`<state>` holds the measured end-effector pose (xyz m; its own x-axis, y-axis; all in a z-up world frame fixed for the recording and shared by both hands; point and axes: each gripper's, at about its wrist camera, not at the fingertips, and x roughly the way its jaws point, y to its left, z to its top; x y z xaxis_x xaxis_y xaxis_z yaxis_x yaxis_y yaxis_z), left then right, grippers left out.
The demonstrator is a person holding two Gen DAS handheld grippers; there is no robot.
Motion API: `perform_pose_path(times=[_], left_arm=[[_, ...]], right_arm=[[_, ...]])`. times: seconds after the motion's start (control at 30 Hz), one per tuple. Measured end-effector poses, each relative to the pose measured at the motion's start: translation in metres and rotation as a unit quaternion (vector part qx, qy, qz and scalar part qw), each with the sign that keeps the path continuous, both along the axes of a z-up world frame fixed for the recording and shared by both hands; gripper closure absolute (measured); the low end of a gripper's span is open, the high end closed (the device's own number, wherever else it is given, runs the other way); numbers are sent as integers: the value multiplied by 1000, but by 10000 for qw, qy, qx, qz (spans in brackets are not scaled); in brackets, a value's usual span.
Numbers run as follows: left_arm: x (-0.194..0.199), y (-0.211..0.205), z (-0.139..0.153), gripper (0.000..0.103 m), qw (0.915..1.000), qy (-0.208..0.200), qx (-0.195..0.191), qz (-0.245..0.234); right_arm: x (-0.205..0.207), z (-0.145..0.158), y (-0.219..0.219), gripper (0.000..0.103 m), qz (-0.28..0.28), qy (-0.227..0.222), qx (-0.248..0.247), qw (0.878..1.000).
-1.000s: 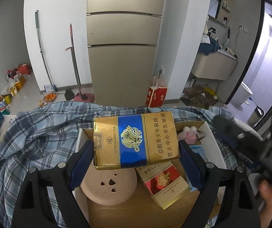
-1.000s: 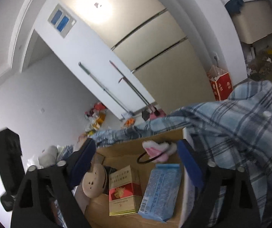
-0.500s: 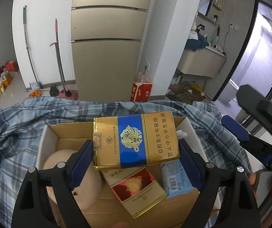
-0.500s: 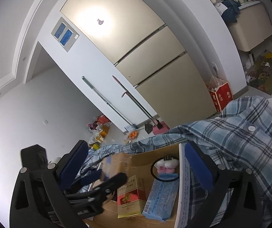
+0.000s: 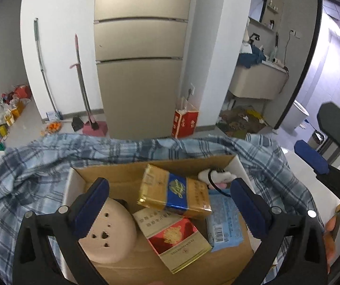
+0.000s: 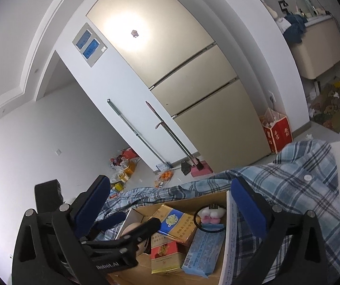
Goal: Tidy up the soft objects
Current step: 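Open both grippers and withdraw both tools from the box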
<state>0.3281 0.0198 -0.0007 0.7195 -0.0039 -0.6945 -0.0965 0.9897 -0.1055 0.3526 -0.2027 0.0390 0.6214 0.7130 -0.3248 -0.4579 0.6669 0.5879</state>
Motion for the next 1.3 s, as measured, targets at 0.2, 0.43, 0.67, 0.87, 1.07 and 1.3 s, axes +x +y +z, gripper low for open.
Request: perform_pose_path(times=[0.2, 0.43, 0.67, 0.87, 1.07, 1.3], left_arm=[[-15, 1, 32, 0, 9992, -349, 171, 55], [-43, -4, 80, 0, 9950, -864, 410, 298], [-87, -10, 134, 0, 9869, -1513, 458, 315], [-119, -3, 173, 0, 9827, -1772, 486, 234], [-164, 4, 193, 0, 9791, -1968, 436, 255], [-211, 19, 217, 0, 9740, -2191, 531, 231]], right_arm=[[-12, 19, 3, 0, 2, -321, -73, 9995], [-26, 43, 2, 0, -22, -610, -51, 9981], [-69, 101, 4, 0, 86, -1422, -111, 9897], [-109, 140, 1, 0, 4, -2009, -69, 9796], [-151, 170, 4, 0, -14, -2598, 7, 9656], [-188, 189, 27, 0, 84, -2840, -651, 9566]])
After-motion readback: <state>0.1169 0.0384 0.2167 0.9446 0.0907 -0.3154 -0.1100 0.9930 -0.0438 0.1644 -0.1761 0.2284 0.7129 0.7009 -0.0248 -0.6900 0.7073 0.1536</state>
